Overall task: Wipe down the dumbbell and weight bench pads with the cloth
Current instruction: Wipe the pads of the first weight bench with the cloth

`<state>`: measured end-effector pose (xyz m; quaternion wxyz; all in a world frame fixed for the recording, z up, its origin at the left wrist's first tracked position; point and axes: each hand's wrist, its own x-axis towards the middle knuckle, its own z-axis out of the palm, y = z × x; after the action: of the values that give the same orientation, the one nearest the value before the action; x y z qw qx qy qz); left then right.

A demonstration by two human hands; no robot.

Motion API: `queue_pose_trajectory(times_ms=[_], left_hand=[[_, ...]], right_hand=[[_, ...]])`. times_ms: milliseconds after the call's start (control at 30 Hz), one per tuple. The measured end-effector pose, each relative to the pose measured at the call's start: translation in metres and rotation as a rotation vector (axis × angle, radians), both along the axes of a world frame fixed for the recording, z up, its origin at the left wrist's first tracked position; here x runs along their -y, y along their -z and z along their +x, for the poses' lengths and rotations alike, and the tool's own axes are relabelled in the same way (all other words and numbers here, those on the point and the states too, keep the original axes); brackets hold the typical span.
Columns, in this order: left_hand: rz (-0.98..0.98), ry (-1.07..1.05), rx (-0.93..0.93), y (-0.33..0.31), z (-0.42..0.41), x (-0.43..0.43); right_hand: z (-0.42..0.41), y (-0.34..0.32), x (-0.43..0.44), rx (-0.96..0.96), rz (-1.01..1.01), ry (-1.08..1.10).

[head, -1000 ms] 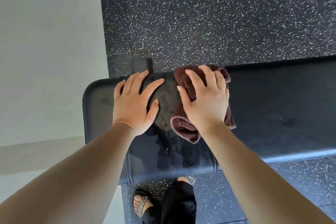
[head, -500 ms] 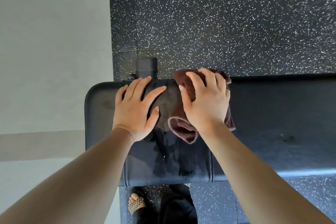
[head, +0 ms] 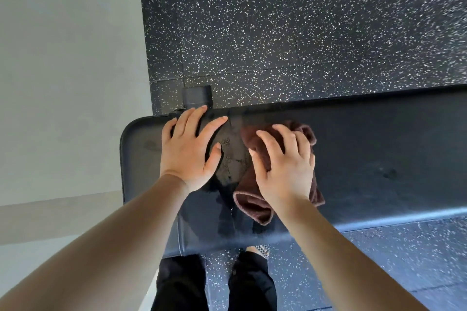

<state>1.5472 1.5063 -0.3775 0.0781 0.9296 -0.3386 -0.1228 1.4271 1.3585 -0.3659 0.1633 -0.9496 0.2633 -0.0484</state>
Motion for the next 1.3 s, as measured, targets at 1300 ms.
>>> queue_pose_trajectory(times_ms=[1300], left_hand=[[-0.037, -0.288, -0.007, 0.012, 0.036, -0.064]], right_hand=[[0.087, -0.004, -0.048, -0.079, -0.006, -0.176]])
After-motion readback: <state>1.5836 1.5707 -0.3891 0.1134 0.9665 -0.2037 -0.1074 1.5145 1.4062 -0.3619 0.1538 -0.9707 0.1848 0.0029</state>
